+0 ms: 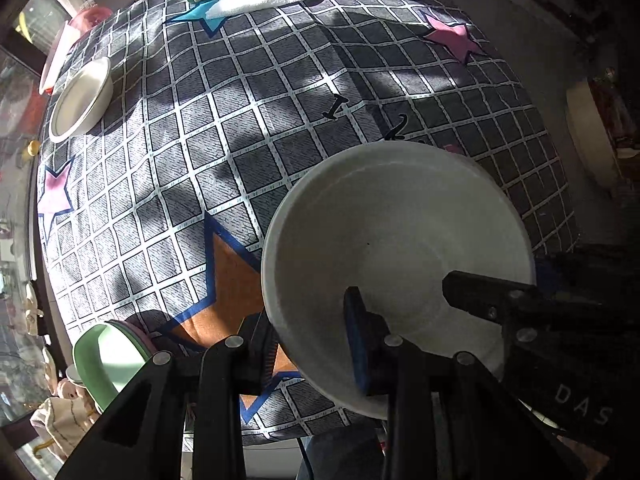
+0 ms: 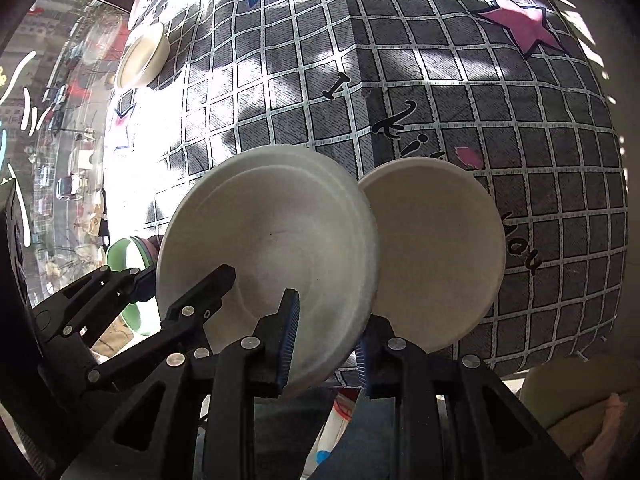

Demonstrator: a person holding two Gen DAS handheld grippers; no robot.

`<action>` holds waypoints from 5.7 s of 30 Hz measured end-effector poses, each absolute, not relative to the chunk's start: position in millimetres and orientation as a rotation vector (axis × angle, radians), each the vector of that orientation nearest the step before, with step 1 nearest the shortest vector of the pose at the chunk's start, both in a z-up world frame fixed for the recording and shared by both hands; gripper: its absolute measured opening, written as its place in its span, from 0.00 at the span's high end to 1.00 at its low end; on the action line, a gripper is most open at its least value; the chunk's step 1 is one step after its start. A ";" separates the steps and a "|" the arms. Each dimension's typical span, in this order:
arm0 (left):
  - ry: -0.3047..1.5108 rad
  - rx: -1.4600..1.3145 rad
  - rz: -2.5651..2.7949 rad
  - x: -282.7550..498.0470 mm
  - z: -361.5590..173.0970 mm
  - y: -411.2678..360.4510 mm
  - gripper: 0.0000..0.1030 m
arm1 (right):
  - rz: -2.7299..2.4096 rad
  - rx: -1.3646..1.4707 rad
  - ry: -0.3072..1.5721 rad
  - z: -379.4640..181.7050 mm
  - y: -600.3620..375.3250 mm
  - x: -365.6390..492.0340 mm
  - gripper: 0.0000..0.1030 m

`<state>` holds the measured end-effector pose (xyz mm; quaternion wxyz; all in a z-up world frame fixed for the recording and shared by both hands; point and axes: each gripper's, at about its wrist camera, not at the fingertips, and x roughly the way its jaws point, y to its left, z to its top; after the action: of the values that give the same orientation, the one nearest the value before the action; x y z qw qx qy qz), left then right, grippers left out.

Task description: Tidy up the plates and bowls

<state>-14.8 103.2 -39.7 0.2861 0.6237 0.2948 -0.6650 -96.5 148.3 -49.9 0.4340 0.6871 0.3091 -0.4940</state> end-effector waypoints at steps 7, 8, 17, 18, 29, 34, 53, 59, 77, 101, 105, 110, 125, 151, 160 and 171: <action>0.687 1.723 -1.894 -66.2 -46.1 121.7 0.65 | -1.353 1.793 0.690 -49.8 174.5 -152.8 0.72; 0.676 1.732 -1.905 -72.2 -47.2 124.0 0.64 | -1.361 1.797 0.687 -49.6 177.4 -160.9 0.72; 0.674 1.754 -1.858 -59.4 -58.0 120.2 0.30 | -1.378 1.879 0.666 -70.7 199.4 -185.7 0.27; 0.686 1.734 -1.854 -50.8 -55.8 117.1 0.26 | -1.390 1.881 0.637 -68.3 202.8 -188.9 0.17; 0.893 1.584 -1.740 30.3 -36.3 82.2 0.16 | -1.446 1.784 0.527 -29.2 195.0 -175.4 0.00; 1.047 1.546 -1.741 58.9 -34.1 74.0 0.15 | -1.305 1.810 0.463 -16.7 177.8 -136.3 0.00; 1.286 1.023 -1.575 168.7 15.2 -73.8 0.00 | -1.200 1.559 0.681 24.0 -53.5 -22.7 0.00; 1.234 0.895 -1.337 192.2 4.9 -142.9 0.00 | -1.147 1.450 0.839 -14.5 -155.4 1.8 0.00; 1.133 1.098 -1.100 182.2 -118.4 -265.8 0.39 | -1.053 1.337 1.008 -104.8 -252.4 46.8 0.45; 1.095 1.332 -1.344 108.0 -129.1 -138.5 0.61 | -1.006 1.592 0.938 -106.3 -95.9 -29.2 0.82; 1.087 1.398 -1.382 99.8 -130.2 -95.5 0.61 | -1.012 1.633 0.940 -104.7 -45.7 -40.9 0.82; 1.025 1.477 -1.443 90.8 -130.3 -45.5 0.61 | -1.017 1.688 0.935 -103.9 7.4 -54.2 0.82; 0.942 1.487 -1.532 108.0 -90.9 36.1 0.60 | -1.094 1.688 0.851 -58.5 87.4 -66.0 0.81; 0.789 1.653 -1.758 -49.2 -50.4 108.4 0.60 | -1.279 1.794 0.751 -0.3 200.7 -161.9 0.80; 0.765 1.745 -1.723 -79.5 -78.1 122.8 0.58 | -1.297 1.810 0.783 -22.1 216.2 -187.7 0.80; 0.862 1.642 -1.783 -18.9 -39.5 112.4 0.05 | -1.336 1.714 0.795 3.1 224.5 -192.6 0.02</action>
<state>-18.9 112.4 -39.5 0.2805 0.6126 0.3216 -0.6653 -192.6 224.5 3.1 0.4022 0.6781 0.3146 -0.5287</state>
